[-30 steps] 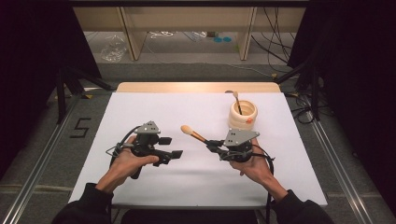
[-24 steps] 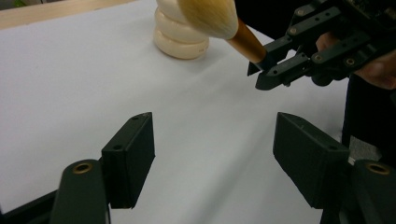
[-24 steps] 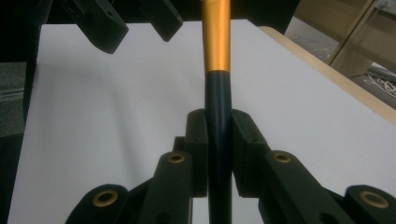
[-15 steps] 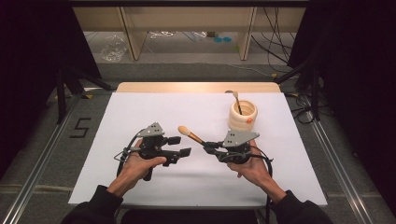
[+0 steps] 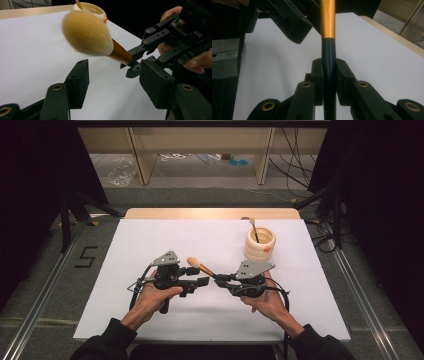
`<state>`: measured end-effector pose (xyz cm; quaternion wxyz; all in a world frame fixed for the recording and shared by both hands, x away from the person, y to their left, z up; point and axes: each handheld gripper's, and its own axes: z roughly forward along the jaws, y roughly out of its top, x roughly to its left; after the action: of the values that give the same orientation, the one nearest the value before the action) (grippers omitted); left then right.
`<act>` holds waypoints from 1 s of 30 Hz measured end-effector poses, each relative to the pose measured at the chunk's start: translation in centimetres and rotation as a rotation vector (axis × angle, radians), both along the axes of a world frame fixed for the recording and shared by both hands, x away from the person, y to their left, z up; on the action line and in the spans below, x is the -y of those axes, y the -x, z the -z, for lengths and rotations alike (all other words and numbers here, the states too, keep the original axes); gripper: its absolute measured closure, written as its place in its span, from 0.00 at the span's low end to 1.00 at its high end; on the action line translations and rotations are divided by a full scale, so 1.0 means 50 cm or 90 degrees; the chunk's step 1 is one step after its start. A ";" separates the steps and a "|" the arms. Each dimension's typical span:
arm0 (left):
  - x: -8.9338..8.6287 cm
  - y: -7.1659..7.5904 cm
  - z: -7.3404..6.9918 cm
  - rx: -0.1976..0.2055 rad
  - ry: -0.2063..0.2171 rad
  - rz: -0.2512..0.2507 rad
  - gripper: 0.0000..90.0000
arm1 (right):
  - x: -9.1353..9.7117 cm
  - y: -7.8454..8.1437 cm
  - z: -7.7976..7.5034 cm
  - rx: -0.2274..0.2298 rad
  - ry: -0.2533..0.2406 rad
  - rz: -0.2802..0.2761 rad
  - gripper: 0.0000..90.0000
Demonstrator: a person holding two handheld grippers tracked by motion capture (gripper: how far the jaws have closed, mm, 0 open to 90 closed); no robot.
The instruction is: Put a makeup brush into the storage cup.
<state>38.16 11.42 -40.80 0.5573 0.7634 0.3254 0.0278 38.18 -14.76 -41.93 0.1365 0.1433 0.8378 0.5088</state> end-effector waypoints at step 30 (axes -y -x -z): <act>0.008 0.009 -0.006 -0.002 0.059 0.033 0.87 | -0.029 0.010 0.017 -0.022 0.009 -0.027 0.88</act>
<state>37.73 11.04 -40.51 0.5921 0.7449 0.3074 -0.0033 37.68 -13.29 -42.78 0.1120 0.1330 0.8467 0.5028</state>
